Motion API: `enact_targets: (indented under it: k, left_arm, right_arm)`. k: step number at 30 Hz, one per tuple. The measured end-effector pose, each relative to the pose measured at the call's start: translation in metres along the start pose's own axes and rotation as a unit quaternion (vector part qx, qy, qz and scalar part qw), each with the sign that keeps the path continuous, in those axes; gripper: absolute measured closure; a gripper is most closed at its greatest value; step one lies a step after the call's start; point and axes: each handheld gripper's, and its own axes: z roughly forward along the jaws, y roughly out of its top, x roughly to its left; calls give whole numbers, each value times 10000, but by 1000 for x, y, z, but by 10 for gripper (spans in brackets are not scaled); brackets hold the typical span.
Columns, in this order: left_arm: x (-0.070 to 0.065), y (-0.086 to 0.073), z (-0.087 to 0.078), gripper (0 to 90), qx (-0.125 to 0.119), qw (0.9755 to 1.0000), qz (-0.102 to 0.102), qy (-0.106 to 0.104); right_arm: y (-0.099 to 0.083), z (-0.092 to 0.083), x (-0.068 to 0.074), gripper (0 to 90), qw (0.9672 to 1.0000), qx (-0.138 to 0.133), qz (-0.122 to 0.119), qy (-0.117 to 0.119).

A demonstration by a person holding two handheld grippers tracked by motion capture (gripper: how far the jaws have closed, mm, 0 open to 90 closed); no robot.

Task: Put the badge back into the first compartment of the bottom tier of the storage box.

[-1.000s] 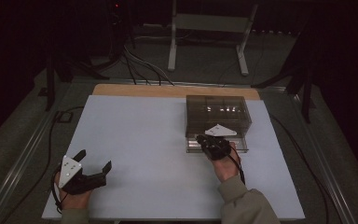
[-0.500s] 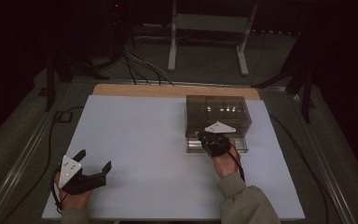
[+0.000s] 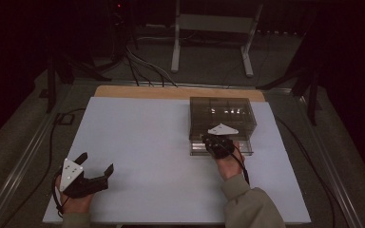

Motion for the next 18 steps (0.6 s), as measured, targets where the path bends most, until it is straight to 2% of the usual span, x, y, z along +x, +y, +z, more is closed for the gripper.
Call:
enact_targets:
  k: [18]
  left_arm:
    - [0,0,0,7,10,10000,3,-11]
  right_arm:
    - [-4,10,1,878,9996,253,-93,-111]
